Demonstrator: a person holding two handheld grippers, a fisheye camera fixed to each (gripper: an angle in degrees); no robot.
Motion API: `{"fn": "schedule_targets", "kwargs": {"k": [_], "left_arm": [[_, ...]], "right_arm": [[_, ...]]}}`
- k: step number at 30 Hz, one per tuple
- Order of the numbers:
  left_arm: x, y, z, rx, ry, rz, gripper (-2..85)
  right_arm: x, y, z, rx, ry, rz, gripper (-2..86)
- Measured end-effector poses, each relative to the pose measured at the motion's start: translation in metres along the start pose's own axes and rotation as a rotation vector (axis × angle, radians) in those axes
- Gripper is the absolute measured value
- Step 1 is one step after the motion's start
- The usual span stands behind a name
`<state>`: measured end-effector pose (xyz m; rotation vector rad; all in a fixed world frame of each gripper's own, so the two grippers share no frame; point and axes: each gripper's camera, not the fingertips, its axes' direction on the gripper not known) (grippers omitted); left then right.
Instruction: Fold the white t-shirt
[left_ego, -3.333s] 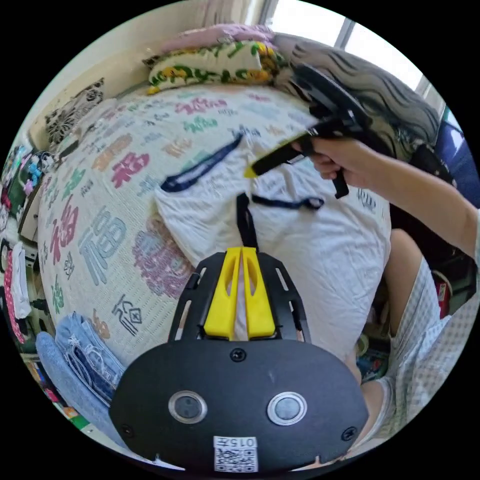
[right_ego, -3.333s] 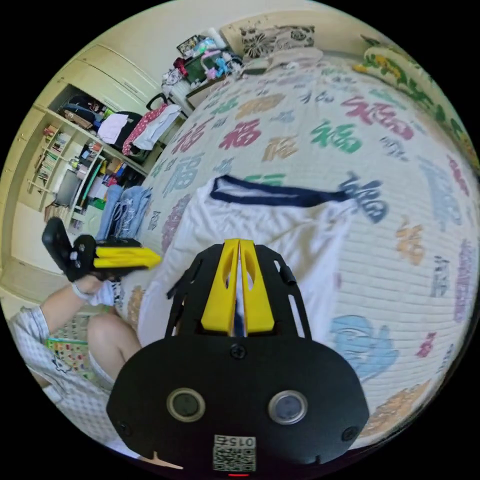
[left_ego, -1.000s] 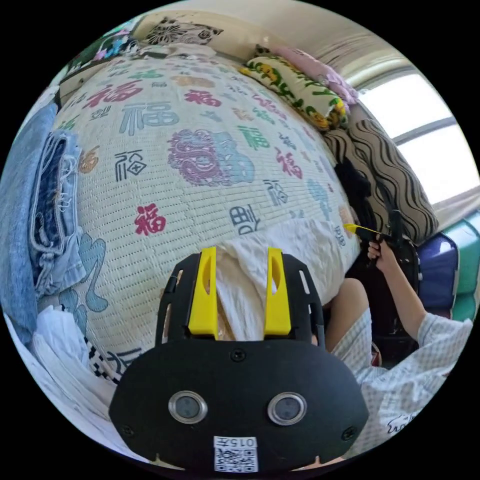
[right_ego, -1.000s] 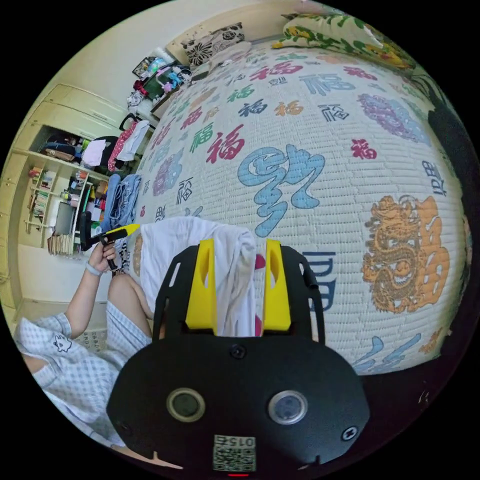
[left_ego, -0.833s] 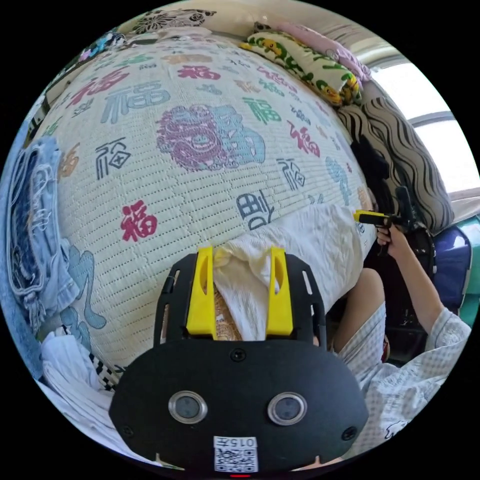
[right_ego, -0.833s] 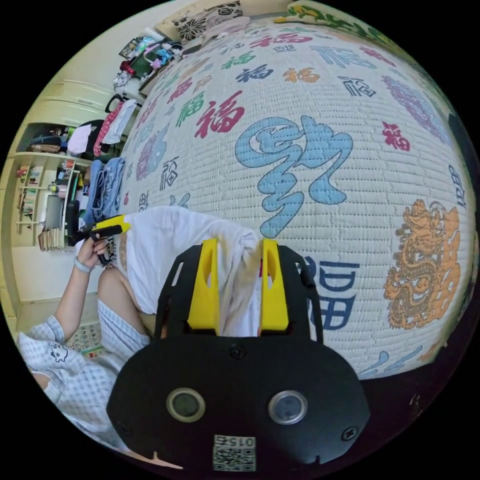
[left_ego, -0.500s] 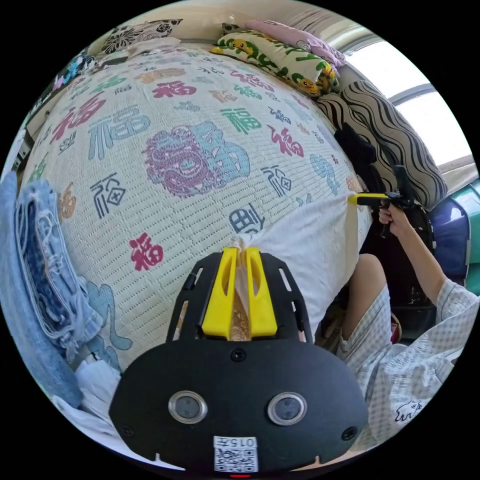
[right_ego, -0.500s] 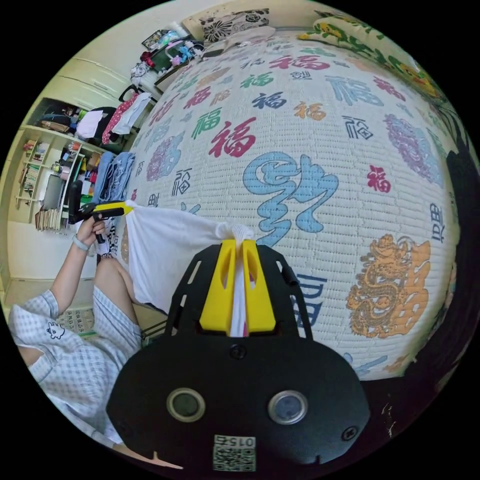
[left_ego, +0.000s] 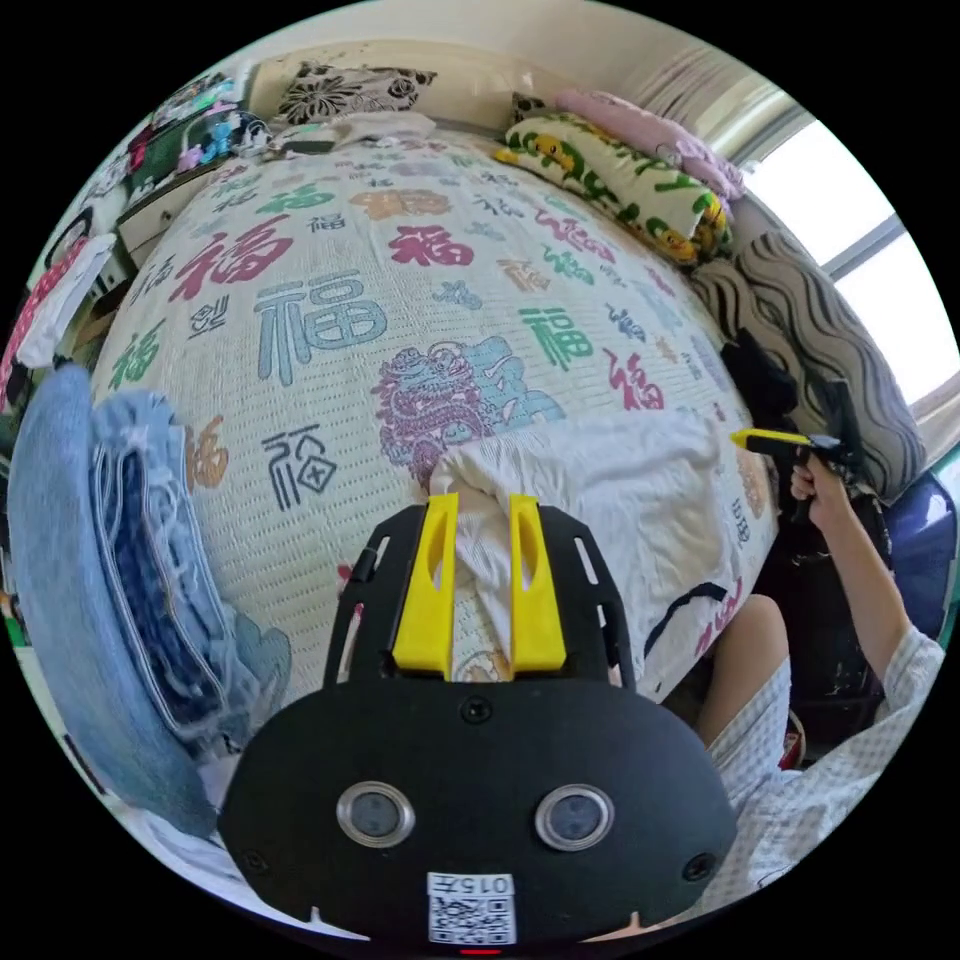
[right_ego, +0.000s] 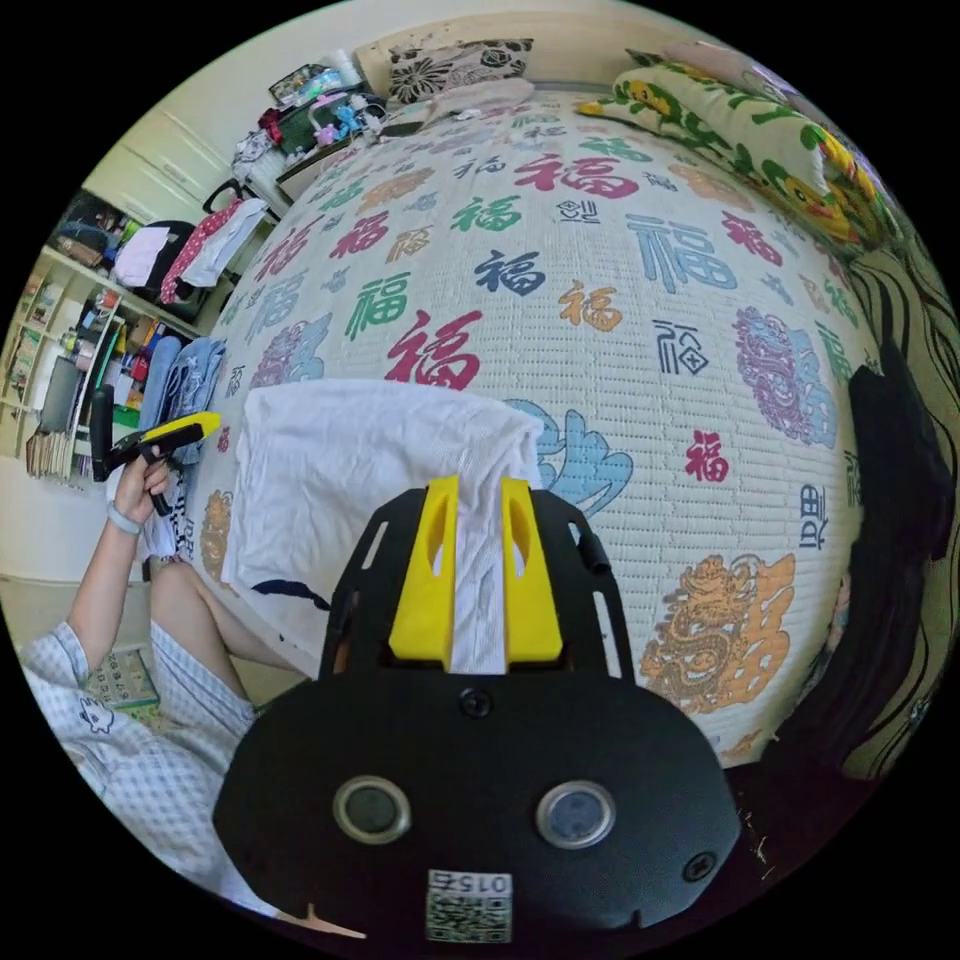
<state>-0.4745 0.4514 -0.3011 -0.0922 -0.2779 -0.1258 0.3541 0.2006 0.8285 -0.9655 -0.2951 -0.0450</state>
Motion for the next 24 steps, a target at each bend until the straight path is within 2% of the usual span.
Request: {"fn": "schedule_targets", "kwargs": {"k": [4, 9, 11, 15, 20, 24], "left_arm": [[0.016, 0.077, -0.013, -0.004, 0.137, 0.051, 9.4], [0.049, 0.127, 0.014, -0.101, 0.187, 0.105, 9.5], [0.05, 0.131, 0.03, -0.137, 0.32, 0.05, 8.9], [0.052, 0.132, 0.038, -0.178, 0.237, 0.064, 3.8], [0.046, 0.167, 0.004, -0.08, 0.212, 0.096, 1.2], [0.036, 0.198, 0.01, -0.097, 0.228, 0.038, 1.6]], "right_arm": [[-0.046, 0.048, 0.009, -0.109, -0.139, -0.114, 10.6], [-0.072, 0.071, 0.051, -0.258, -0.115, -0.049, 8.0], [-0.079, 0.066, 0.052, -0.243, -0.102, -0.011, 3.9], [-0.092, 0.054, 0.036, -0.238, -0.113, -0.028, 0.3], [-0.112, 0.048, 0.008, -0.202, -0.072, -0.07, -0.1], [-0.12, 0.043, 0.03, -0.306, -0.037, -0.06, 1.4]]}}
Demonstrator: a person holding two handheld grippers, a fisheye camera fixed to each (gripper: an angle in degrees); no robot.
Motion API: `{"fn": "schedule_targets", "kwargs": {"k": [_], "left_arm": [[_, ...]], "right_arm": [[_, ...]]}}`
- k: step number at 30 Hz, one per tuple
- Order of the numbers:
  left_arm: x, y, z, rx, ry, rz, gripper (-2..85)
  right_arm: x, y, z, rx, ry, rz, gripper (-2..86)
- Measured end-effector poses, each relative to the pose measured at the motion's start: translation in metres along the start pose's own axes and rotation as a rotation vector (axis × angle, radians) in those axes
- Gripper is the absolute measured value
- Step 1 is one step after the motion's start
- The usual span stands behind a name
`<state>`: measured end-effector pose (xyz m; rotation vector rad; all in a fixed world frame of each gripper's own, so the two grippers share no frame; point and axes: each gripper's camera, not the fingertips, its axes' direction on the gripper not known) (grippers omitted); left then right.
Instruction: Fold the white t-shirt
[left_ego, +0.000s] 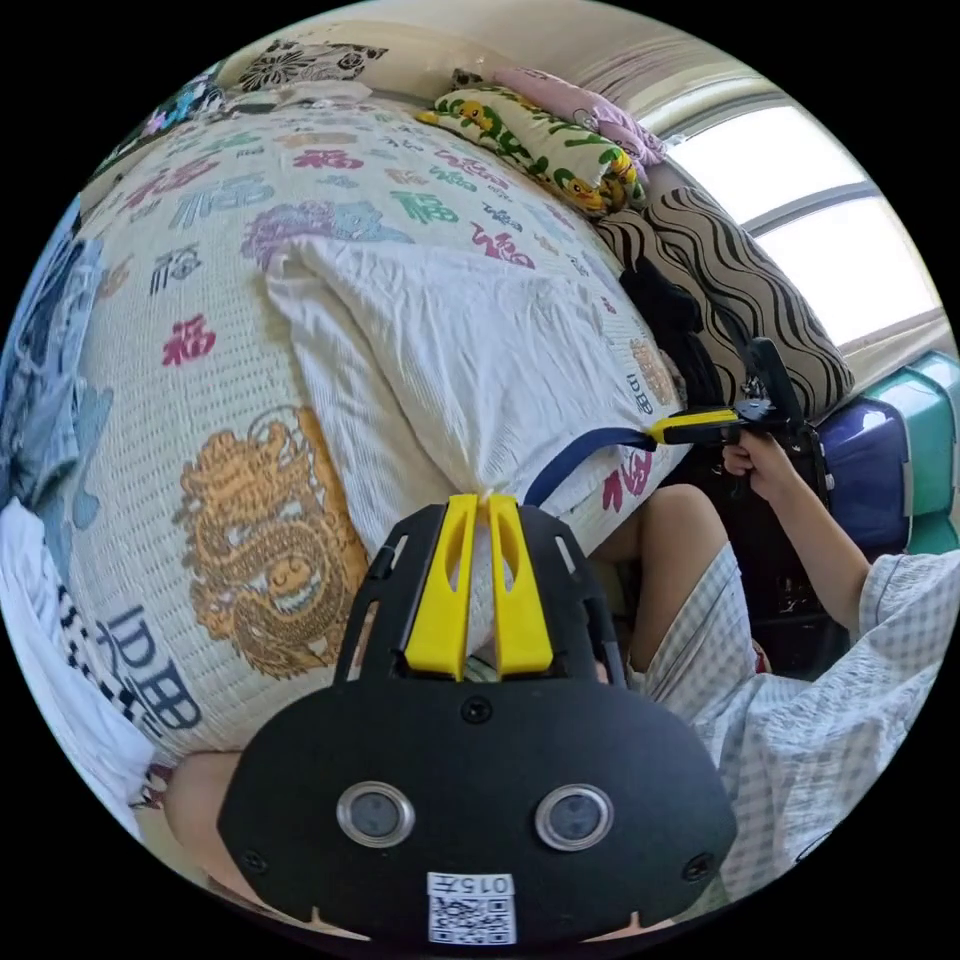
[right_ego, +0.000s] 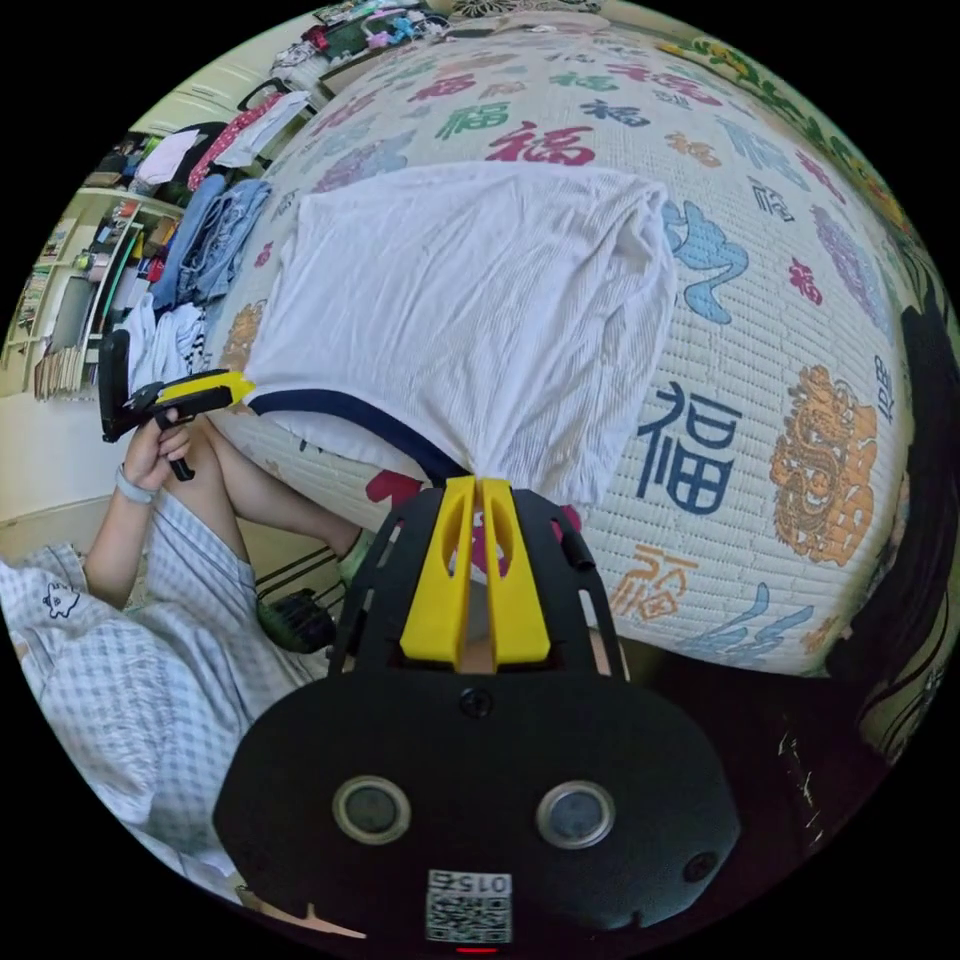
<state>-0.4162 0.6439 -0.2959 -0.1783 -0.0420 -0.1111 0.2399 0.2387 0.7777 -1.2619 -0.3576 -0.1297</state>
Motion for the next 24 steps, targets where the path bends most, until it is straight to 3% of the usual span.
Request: {"fn": "schedule_targets", "kwargs": {"k": [4, 8, 13, 18, 24], "left_arm": [[-0.019, 0.024, 0.002, 0.119, 0.085, -0.108, 5.1], [-0.03, 0.043, -0.029, 0.185, -0.015, -0.166, 7.0], [-0.048, 0.06, -0.019, 0.11, -0.013, -0.231, 8.9], [-0.047, 0.073, 0.009, 0.1, 0.043, -0.288, 9.0], [-0.048, 0.088, 0.027, 0.153, 0.092, -0.372, 8.3]], "right_arm": [[-0.008, -0.023, -0.011, 0.017, 0.013, 0.069, 5.8], [-0.04, -0.069, -0.057, 0.142, 0.221, 0.005, 8.9], [-0.105, -0.167, -0.076, 0.187, 0.062, -0.176, 9.5], [-0.196, -0.263, -0.042, 0.093, 0.024, -0.359, 8.4], [-0.254, -0.334, 0.003, -0.029, 0.202, -0.453, 8.1]]}}
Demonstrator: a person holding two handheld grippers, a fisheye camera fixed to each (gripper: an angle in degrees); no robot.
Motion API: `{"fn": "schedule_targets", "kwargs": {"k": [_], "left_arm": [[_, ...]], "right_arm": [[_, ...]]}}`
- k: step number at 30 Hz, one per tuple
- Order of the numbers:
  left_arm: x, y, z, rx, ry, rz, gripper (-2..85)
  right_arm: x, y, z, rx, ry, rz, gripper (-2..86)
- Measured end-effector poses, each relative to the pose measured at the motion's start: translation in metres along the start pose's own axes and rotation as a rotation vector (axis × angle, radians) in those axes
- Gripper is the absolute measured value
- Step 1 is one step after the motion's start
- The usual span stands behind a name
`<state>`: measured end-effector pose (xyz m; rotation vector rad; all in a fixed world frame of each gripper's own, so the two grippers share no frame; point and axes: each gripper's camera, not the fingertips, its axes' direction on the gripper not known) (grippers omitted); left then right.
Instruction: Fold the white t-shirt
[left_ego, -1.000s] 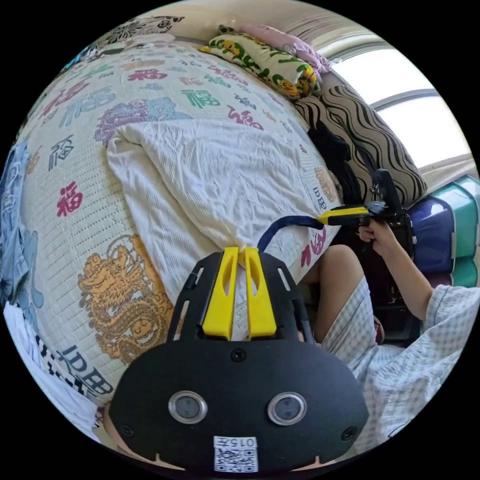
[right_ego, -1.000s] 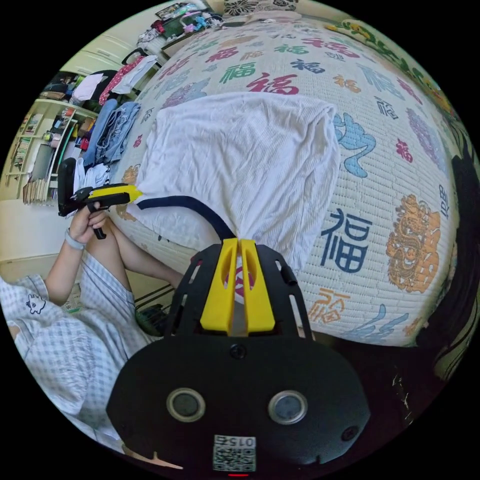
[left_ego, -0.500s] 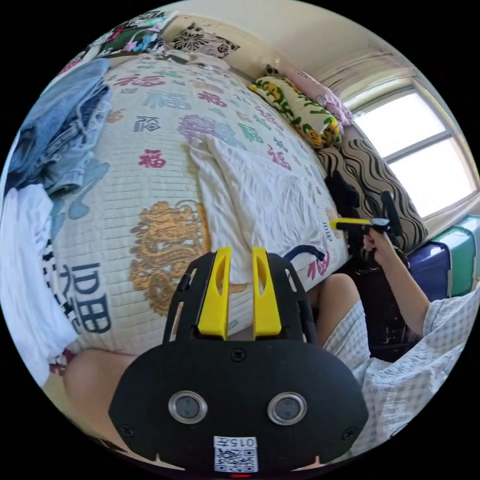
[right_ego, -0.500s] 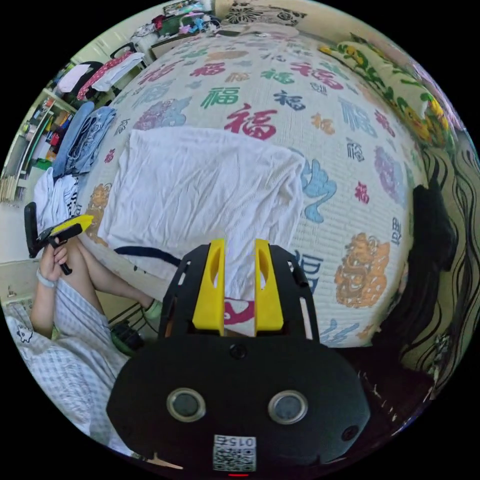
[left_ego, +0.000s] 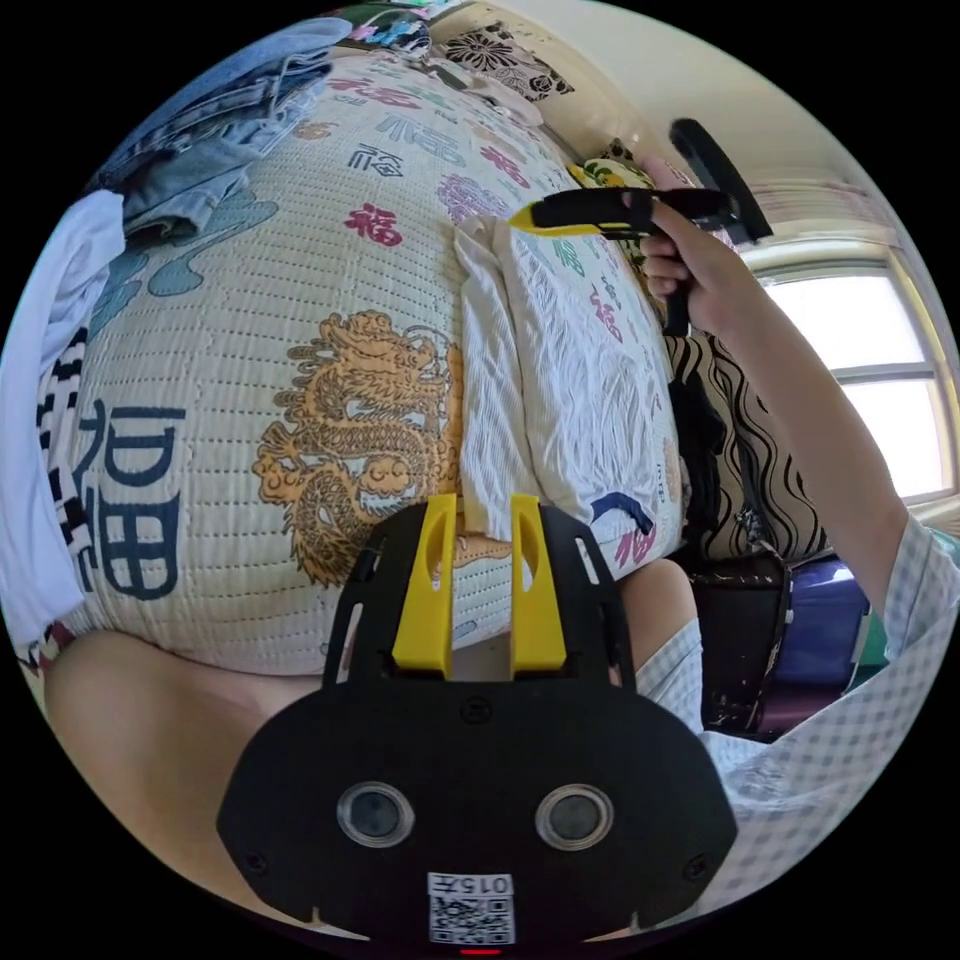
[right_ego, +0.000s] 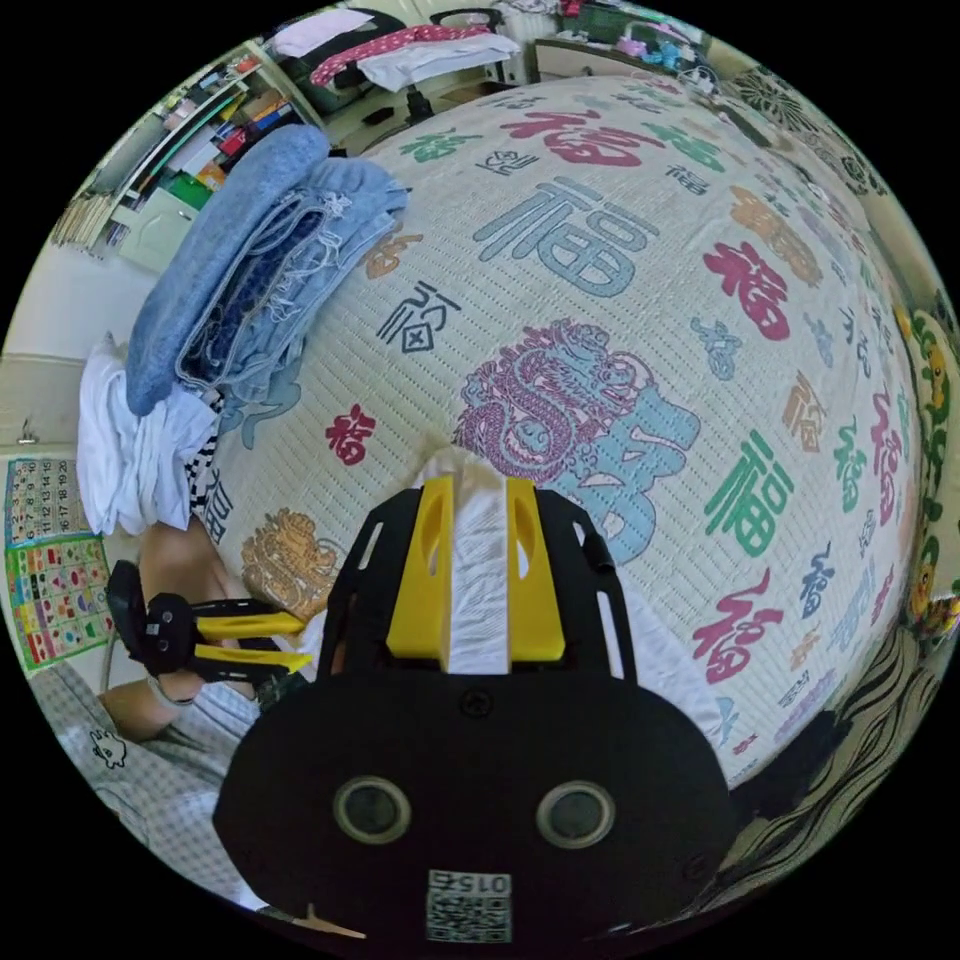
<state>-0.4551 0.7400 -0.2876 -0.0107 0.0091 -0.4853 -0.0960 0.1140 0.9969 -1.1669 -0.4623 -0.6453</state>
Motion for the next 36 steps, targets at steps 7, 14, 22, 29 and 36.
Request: {"fn": "schedule_targets", "kwargs": {"k": [7, 14, 22, 29, 36], "left_arm": [[0.008, 0.011, 0.026, -0.038, 0.033, 0.042, 2.0], [0.074, 0.039, 0.027, 0.079, 0.104, 0.259, -0.4], [0.212, 0.048, 0.113, 0.038, 0.225, 0.587, -0.3], [0.29, 0.045, 0.288, -0.153, 0.13, 0.671, 1.7], [0.322, 0.058, 0.333, -0.313, 0.306, 0.779, 10.5]], "right_arm": [[-0.001, -0.003, 0.028, -0.063, 0.095, -0.06, 2.1], [0.088, 0.102, -0.026, 0.216, -0.187, 0.008, 0.6], [0.26, 0.311, -0.005, 0.474, -0.44, 0.367, 0.8], [0.363, 0.434, 0.117, 0.429, -0.553, 0.708, 4.6], [0.35, 0.503, 0.128, 0.504, -0.454, 0.687, 9.1]]}}
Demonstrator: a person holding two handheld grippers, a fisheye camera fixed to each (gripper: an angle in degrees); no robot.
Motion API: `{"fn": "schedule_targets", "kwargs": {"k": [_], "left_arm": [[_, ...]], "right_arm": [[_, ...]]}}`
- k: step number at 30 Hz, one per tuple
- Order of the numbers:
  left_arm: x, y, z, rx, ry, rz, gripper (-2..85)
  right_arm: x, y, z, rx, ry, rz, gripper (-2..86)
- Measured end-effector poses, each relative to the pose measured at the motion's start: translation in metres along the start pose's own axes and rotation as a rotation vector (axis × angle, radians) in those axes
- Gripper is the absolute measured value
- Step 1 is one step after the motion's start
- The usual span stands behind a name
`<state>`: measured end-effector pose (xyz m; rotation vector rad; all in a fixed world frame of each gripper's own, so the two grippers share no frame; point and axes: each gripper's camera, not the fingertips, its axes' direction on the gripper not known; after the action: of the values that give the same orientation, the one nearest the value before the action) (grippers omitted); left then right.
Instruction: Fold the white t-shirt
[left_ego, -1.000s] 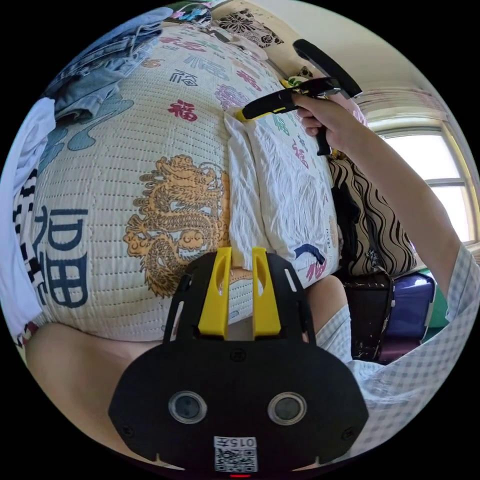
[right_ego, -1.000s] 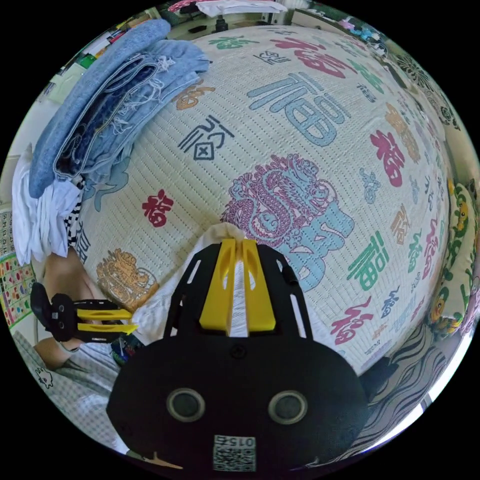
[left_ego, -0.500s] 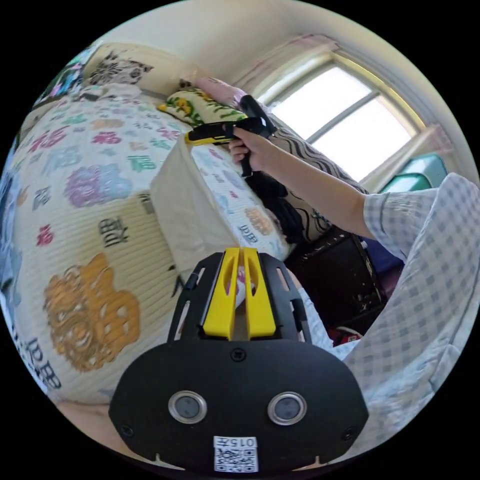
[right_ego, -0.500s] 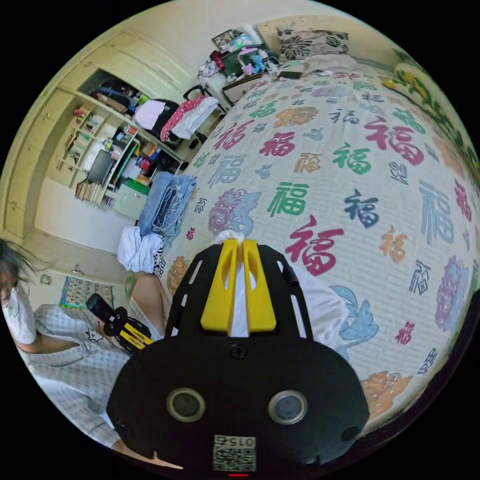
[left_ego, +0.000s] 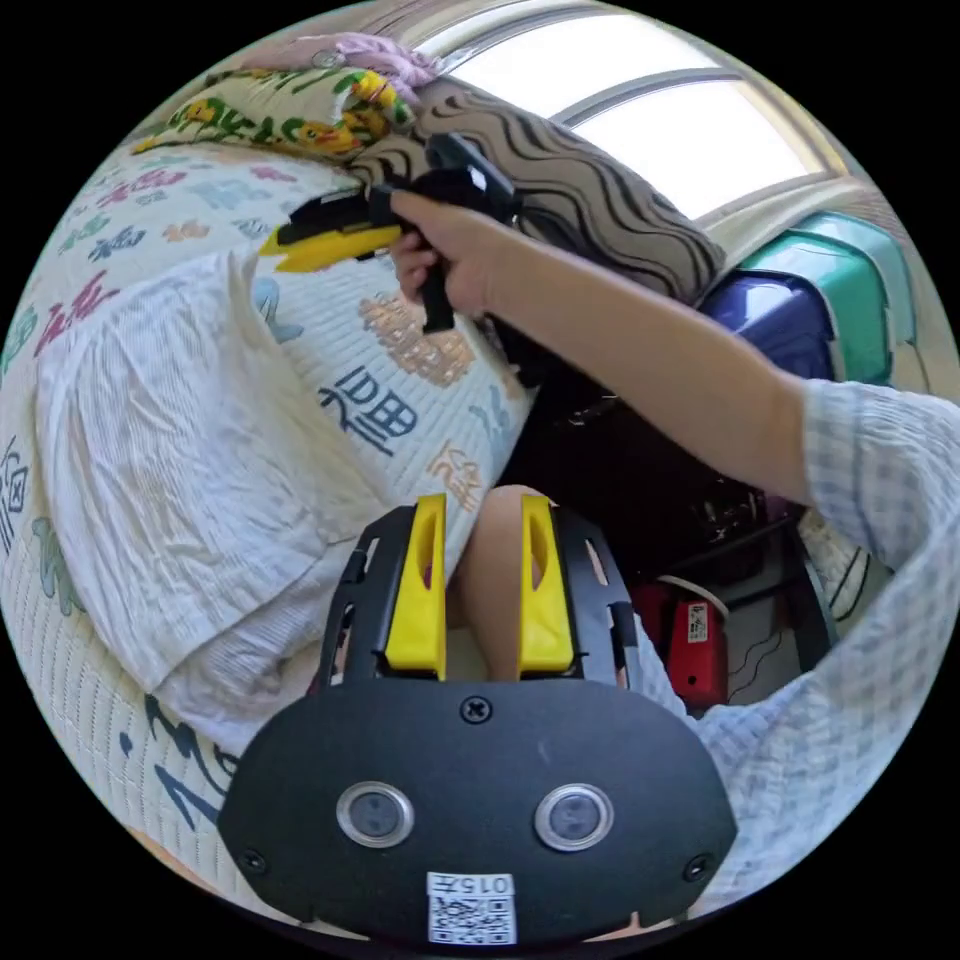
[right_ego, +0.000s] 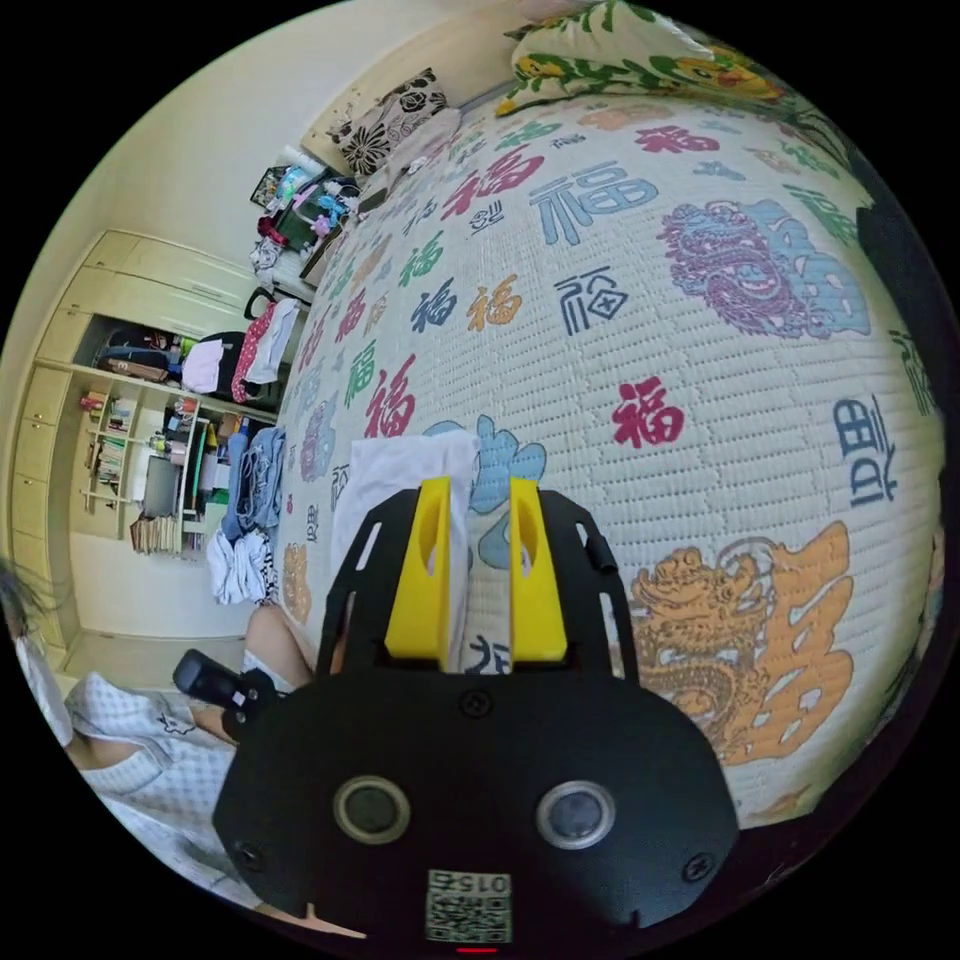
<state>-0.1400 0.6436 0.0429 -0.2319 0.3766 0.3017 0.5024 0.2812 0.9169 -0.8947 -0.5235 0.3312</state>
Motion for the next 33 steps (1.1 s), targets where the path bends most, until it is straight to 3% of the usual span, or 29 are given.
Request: {"fn": "schedule_targets", "kwargs": {"k": [3, 8, 14, 22, 26, 33], "left_arm": [[0.001, 0.011, -0.024, 0.079, -0.064, 0.009, 9.6], [-0.049, 0.038, -0.046, 0.105, -0.354, -0.213, 8.4], [-0.069, 0.027, -0.007, 0.02, -0.473, -0.195, 2.2], [-0.056, 0.036, 0.007, 0.019, -0.457, -0.094, -0.6], [-0.06, 0.043, 0.023, -0.007, -0.49, -0.089, -0.3], [-0.101, 0.042, 0.026, 0.012, -0.337, -0.102, 4.4]], "right_arm": [[-0.01, 0.045, 0.001, -0.054, -0.024, -0.059, 9.6], [-0.03, 0.109, 0.051, -0.262, -0.004, -0.148, 9.0], [-0.025, 0.121, 0.054, -0.248, 0.076, -0.144, 1.2], [-0.016, 0.134, 0.025, -0.205, 0.131, -0.145, -0.3], [-0.016, 0.14, 0.047, -0.345, 0.175, -0.187, -0.1], [-0.015, 0.129, 0.023, -0.288, 0.154, -0.179, 4.9]]}}
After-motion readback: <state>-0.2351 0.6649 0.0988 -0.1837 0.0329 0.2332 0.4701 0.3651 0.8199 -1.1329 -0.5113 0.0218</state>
